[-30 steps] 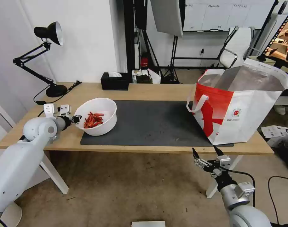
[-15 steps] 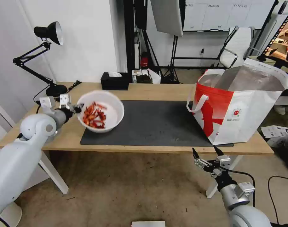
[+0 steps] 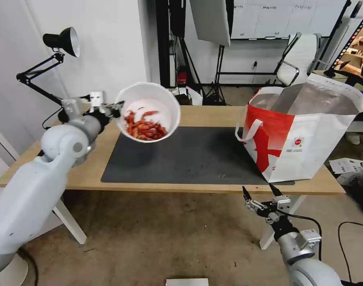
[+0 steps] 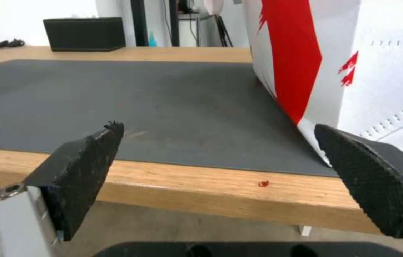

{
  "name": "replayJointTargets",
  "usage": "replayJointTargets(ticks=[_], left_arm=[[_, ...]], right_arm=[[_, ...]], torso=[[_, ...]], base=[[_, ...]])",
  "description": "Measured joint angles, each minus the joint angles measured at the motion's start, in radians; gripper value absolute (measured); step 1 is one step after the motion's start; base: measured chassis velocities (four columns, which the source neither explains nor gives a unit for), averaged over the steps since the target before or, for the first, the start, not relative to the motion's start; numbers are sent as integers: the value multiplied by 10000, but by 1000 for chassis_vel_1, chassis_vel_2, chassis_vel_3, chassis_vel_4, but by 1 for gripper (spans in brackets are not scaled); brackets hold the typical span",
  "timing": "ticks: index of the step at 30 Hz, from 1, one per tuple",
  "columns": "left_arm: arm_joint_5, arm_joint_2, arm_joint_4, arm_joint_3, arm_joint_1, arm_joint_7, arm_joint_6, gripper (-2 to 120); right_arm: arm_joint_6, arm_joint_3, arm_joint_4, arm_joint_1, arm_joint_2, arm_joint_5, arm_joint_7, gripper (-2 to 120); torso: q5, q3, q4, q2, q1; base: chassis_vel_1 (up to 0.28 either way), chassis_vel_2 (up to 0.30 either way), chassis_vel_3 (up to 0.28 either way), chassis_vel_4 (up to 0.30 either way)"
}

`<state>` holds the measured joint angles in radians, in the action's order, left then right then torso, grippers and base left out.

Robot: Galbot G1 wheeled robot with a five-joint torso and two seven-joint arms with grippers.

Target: Pick up the trash from the table and place it into the takeout bag.

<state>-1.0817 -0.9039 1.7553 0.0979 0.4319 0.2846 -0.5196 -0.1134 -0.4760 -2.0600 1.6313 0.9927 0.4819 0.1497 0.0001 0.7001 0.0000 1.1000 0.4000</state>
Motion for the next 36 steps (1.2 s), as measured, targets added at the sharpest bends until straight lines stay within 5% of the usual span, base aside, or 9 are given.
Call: replayJointTargets(ticks=[11,19,28,36], left_arm=[[-470,-2203,-1714,-2333,-2754,651,-132,0],[-480,-3869,-3045,-2709,-4037,1064,214,0],[-618,-4558,-3503,-3010,-4827,1349,244,0],[-693,-5511,-4714,-3525,-5855,1472,426,0]], right_arm=[[0,0,0,0,0,0,0,100],[0,0,0,0,0,0,0,100],[0,0,0,0,0,0,-1,100],[0,0,0,0,0,0,0,100]], torso=[[3,1,-3,-2,1],[4,0,-3,-2,1],[0,-1,1,-1,1],[1,-1,0,0,1]], base=[[0,0,0,0],[0,0,0,0],[0,0,0,0],[0,0,0,0]])
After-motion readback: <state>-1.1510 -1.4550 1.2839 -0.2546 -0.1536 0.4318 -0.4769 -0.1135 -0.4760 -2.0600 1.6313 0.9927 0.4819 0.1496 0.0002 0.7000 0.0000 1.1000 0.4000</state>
